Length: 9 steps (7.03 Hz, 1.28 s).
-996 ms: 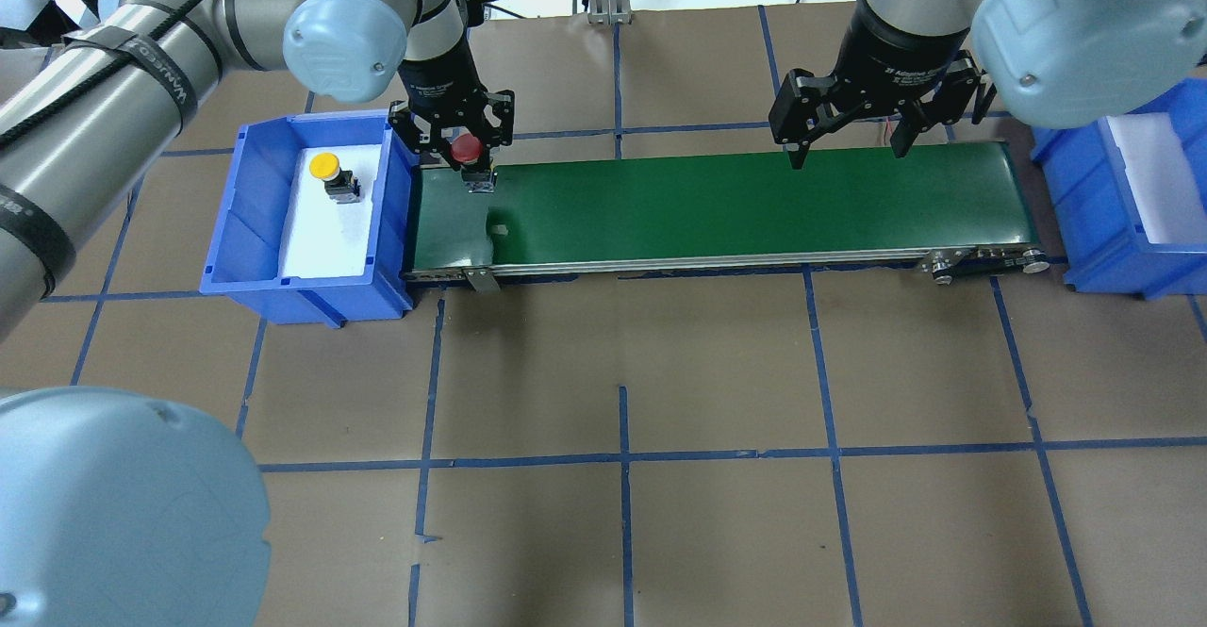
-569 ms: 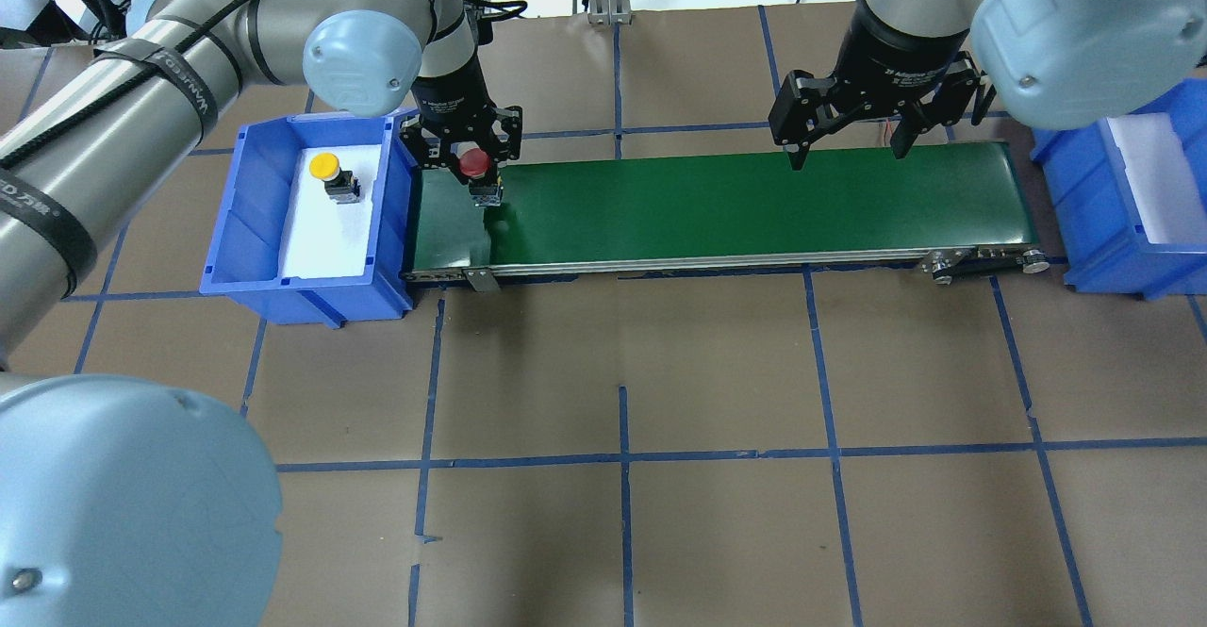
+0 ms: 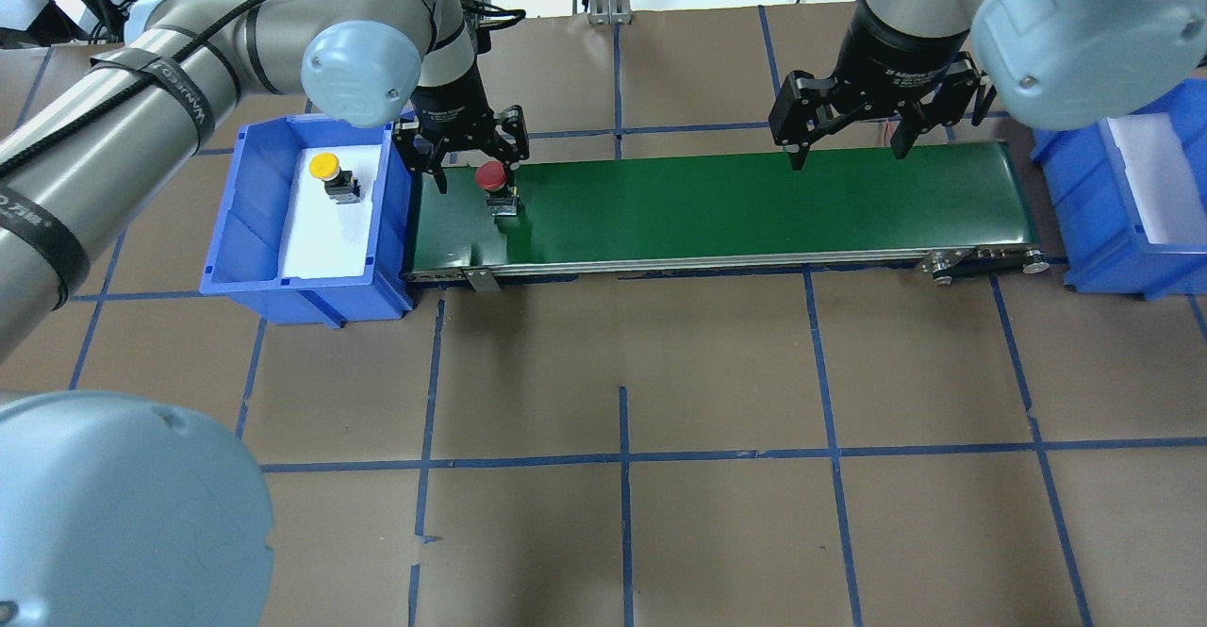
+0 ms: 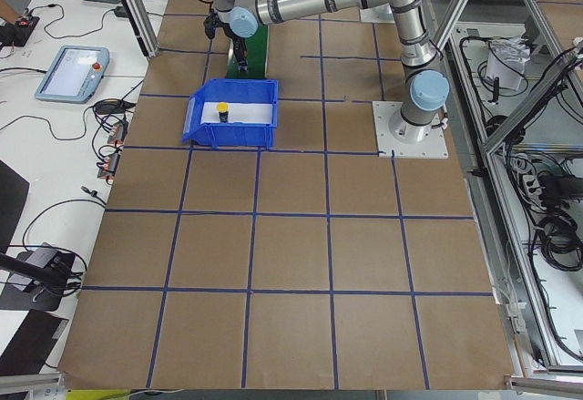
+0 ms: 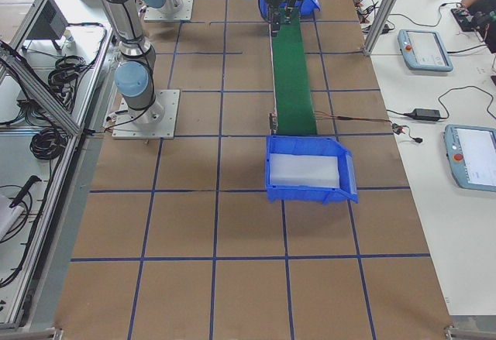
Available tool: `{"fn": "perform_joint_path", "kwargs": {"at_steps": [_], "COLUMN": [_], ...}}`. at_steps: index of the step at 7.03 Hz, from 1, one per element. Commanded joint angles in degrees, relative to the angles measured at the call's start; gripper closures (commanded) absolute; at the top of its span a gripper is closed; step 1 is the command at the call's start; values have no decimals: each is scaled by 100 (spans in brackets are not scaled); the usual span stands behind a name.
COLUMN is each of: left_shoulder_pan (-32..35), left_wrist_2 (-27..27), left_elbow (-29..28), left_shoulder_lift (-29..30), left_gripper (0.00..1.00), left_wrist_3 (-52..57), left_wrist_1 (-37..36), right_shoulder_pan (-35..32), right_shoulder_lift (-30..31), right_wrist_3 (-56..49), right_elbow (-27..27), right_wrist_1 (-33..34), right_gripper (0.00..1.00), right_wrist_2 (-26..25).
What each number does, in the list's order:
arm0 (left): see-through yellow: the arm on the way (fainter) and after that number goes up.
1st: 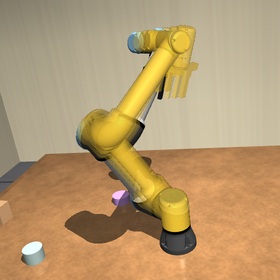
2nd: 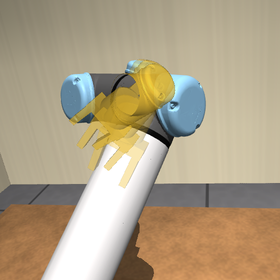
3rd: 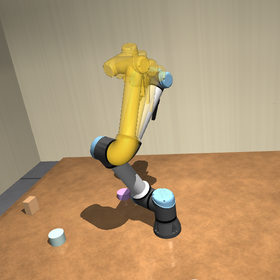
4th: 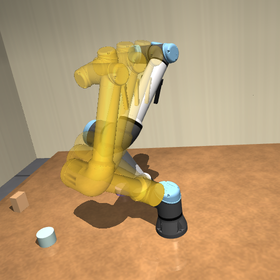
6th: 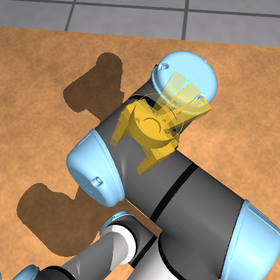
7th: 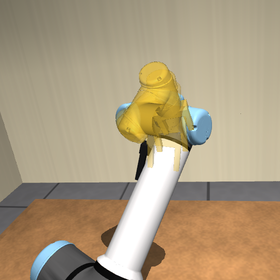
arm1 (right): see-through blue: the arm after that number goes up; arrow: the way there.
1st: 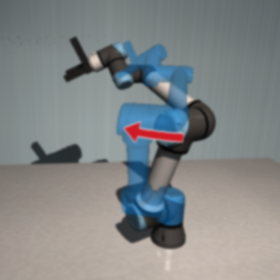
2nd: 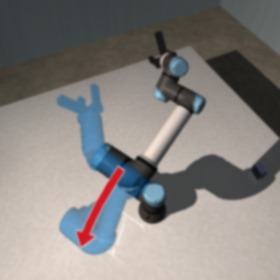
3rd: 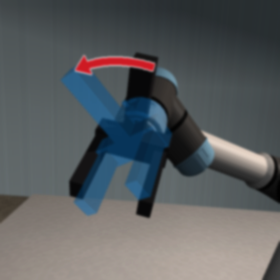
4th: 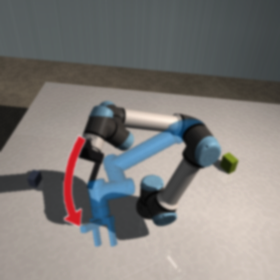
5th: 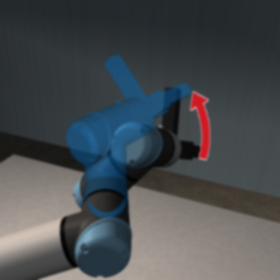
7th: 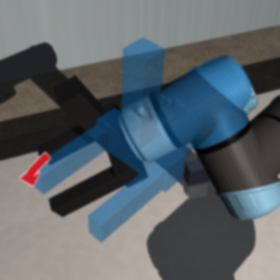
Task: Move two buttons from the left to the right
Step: 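Move the left gripper back over the yellow button in the bin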
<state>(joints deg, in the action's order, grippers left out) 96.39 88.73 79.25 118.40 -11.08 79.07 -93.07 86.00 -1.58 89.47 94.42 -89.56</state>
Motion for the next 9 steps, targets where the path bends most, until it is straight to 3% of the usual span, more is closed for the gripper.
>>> {"fn": "perform_joint_path", "kwargs": {"at_steps": [1,3,5,6,7,9], "left_shoulder_pan": [-172,-1003,-1901,-2088,-2072,-2063], "left_wrist_2": [13,422,243,-255,-312,-312], "left_elbow": [-591,-674,-526,-107,211,556], "left_shoulder_lift": [-255,-117,-54,24,86,183], "left_gripper": [0,0,0,0,0,0], "left_wrist_3": [-17,723,1562,1652,1661,1722], "left_wrist_1": [221,276,-128,-346,-992,-1298], "right_shoulder_pan": [0,9,0,0,0,0], "right_shoulder_lift": [5,5,5,5,5,5], "right_wrist_3": [0,0,0,0,0,0], "right_elbow": [0,0,0,0,0,0], "right_wrist_1": [-3,-3,-3,-3,-3,-3], "right_gripper": [0,0,0,0,0,0], "right_wrist_2": [0,0,0,0,0,0]}}
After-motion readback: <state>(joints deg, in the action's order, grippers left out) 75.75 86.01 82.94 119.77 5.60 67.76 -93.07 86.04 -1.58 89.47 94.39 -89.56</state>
